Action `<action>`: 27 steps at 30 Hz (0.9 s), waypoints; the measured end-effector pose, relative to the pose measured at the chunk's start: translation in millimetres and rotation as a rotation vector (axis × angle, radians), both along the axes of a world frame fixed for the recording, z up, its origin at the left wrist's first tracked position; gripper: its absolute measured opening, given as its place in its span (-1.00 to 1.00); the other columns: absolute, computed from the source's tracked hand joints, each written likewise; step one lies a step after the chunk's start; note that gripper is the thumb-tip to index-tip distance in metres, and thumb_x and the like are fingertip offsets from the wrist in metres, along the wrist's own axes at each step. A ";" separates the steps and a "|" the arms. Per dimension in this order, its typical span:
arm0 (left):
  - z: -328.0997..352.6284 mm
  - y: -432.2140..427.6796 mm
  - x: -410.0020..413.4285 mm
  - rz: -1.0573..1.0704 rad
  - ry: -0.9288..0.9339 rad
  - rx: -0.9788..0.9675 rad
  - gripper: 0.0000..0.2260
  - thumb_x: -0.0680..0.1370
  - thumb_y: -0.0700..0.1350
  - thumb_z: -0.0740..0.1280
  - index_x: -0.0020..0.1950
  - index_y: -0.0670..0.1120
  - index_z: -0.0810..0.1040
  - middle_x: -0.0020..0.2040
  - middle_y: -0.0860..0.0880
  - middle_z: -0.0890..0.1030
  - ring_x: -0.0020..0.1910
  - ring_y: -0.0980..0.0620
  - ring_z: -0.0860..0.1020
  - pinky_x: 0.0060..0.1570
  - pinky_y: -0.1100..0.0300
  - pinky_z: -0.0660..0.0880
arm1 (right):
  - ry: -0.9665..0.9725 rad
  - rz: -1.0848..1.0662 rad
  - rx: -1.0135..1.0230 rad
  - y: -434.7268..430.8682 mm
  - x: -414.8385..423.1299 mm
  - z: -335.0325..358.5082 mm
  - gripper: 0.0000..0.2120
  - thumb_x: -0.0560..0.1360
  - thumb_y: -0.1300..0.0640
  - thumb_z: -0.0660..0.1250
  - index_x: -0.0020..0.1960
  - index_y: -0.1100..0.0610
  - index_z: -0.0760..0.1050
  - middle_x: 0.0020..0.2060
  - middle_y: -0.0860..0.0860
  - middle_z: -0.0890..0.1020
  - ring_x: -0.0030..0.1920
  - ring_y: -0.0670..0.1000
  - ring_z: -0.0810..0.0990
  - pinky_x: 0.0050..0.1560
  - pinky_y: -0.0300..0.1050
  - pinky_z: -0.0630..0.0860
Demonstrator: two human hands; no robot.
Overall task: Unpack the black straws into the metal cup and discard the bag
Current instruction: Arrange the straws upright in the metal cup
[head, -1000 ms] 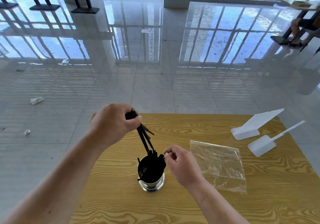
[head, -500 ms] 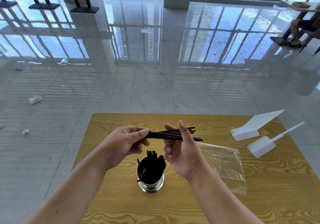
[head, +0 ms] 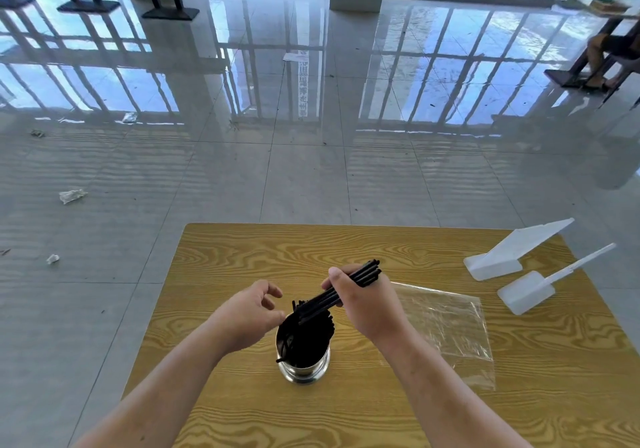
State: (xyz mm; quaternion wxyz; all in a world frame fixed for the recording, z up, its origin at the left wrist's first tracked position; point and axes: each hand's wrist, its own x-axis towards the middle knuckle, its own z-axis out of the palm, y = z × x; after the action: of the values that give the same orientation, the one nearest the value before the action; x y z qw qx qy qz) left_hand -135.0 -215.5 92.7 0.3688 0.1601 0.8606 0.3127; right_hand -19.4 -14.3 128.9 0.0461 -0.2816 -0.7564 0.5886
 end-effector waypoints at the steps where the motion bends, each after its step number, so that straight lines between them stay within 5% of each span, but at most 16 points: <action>1: -1.4 -2.5 -1.2 -0.043 0.007 -0.045 -0.70 0.57 0.04 0.48 0.26 0.17 0.52 0.14 0.11 0.61 0.01 0.14 0.65 -0.09 0.23 0.59 | 0.009 0.015 0.019 -0.8 -0.9 0.9 -0.69 0.51 -0.18 0.30 -0.19 -0.05 0.73 -0.25 0.10 0.72 -0.22 0.13 0.67 -0.17 0.12 0.65; 5: -4.1 -6.5 -0.3 -0.142 -0.073 -0.109 -0.50 0.48 0.11 0.54 0.38 0.18 0.49 0.19 0.14 0.58 0.06 0.17 0.65 -0.06 0.28 0.59 | 0.061 0.050 0.031 -3.4 -4.4 5.6 -0.69 0.51 -0.16 0.32 -0.19 0.00 0.71 -0.29 0.17 0.68 -0.30 0.08 0.63 -0.18 0.15 0.65; 9: -6.8 -8.3 3.8 -0.188 -0.064 -0.164 -0.35 0.43 0.15 0.56 0.48 0.19 0.41 0.21 0.19 0.53 0.06 0.19 0.63 -0.06 0.30 0.57 | 0.121 0.094 0.075 -2.1 -3.2 8.3 -0.68 0.54 -0.14 0.31 -0.23 0.01 0.69 -0.47 -0.04 0.58 -0.43 -0.15 0.50 -0.42 -0.22 0.44; 12: -12.3 -9.8 7.3 -0.216 -0.053 -0.217 -0.21 0.38 0.19 0.58 0.56 0.19 0.34 0.26 0.18 0.50 0.12 0.21 0.56 0.02 0.28 0.52 | 0.070 0.192 0.127 -6.0 -0.7 1.0 -0.63 0.54 -0.13 0.31 -0.24 0.13 0.60 -0.44 0.05 0.54 -0.42 -0.11 0.45 -0.37 0.03 0.45; 18: -24.5 -12.2 17.1 -0.331 -0.037 -0.277 0.19 0.14 0.35 0.56 0.69 0.20 0.09 0.53 0.11 0.30 0.31 0.08 0.48 0.18 0.28 0.47 | -0.216 0.446 0.322 -16.6 17.4 -39.3 -0.60 0.43 -0.34 0.36 0.19 -0.20 0.60 -0.20 -0.19 0.68 -0.21 -0.23 0.63 -0.18 -0.22 0.62; 22: -35.8 -8.0 27.8 -0.293 0.112 -0.255 0.17 0.20 0.40 0.57 0.69 0.20 0.07 0.48 0.12 0.30 0.39 0.05 0.46 0.29 0.19 0.48 | -0.162 0.272 0.355 -8.4 27.2 -54.0 -0.57 0.46 -0.35 0.34 0.27 -0.25 0.50 -0.29 -0.11 0.58 -0.32 -0.18 0.53 -0.25 -0.13 0.57; 27: -43.6 5.5 34.8 -0.193 0.280 -0.203 -0.06 0.37 0.41 0.50 0.65 0.18 0.20 0.36 0.15 0.40 0.26 0.06 0.54 0.12 0.19 0.52 | -0.278 0.259 0.292 -6.7 36.2 -65.1 -0.30 0.40 -0.44 0.35 0.46 -0.24 0.33 -0.20 -0.10 0.57 -0.24 -0.13 0.56 -0.26 -0.17 0.53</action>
State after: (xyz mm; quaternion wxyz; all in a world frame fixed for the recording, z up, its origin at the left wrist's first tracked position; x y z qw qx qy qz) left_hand -100.2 -210.0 49.1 0.2881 0.2458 0.9112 0.1624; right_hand 16.7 -21.1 63.8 -0.0941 -0.2508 -0.8623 0.4298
